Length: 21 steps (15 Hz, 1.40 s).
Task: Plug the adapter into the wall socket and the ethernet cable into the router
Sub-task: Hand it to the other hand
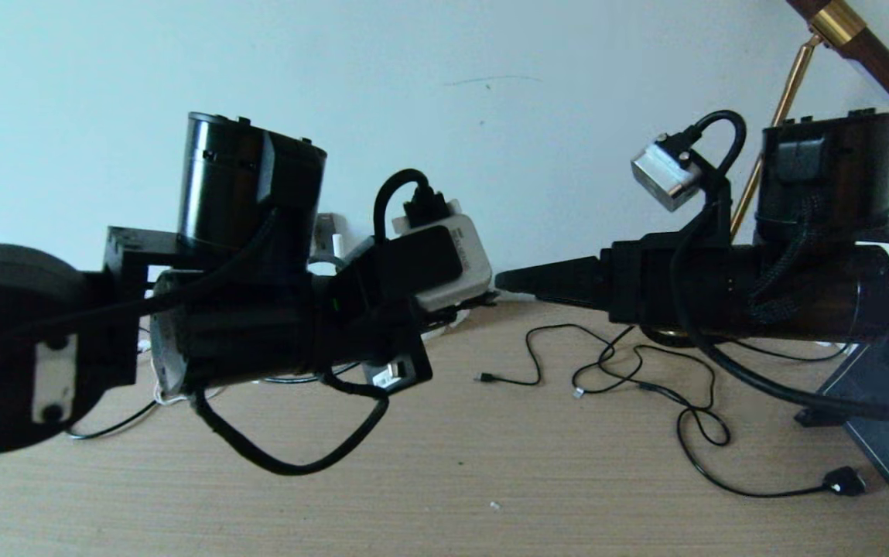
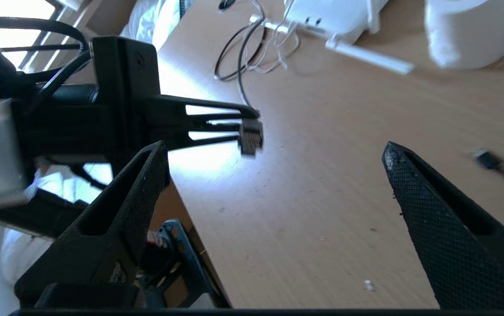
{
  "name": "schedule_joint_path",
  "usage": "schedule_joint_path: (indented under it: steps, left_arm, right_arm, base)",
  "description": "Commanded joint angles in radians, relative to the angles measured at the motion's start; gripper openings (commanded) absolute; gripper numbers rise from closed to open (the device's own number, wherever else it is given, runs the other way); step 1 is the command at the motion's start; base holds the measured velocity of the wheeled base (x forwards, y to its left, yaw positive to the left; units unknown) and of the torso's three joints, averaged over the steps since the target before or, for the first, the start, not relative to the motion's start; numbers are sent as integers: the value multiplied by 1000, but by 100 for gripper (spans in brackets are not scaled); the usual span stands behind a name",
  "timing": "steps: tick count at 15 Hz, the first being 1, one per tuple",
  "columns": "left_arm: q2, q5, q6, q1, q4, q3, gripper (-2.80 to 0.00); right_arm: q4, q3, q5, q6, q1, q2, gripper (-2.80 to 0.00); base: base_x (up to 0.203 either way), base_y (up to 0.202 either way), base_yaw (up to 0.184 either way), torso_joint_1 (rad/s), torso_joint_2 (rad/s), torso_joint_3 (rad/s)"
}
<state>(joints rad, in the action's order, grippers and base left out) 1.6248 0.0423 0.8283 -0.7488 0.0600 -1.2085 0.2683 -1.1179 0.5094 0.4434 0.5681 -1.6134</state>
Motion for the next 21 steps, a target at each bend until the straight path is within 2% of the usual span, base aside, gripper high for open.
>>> schedule_joint_path:
  steps: [1, 8, 9, 21]
  left_arm:
    - [9, 2, 5, -21, 1, -2, -280]
    - [43, 4, 8, -32, 23, -25, -280]
    - [43, 4, 8, -33, 23, -25, -280]
    - [40, 5, 12, -44, 31, -16, -280]
  right_arm:
    - [3, -2, 3, 4, 11, -20, 0]
    - [9, 3, 1, 7, 19, -17, 0]
    - [10, 3, 1, 7, 19, -17, -280]
    - [37, 8, -2, 15, 24, -19, -280]
  base:
    - [0, 0, 0, 0, 0, 0]
    - [0, 0, 0, 0, 0, 0]
    - [0, 0, 0, 0, 0, 0]
    - [0, 0, 0, 0, 0, 0]
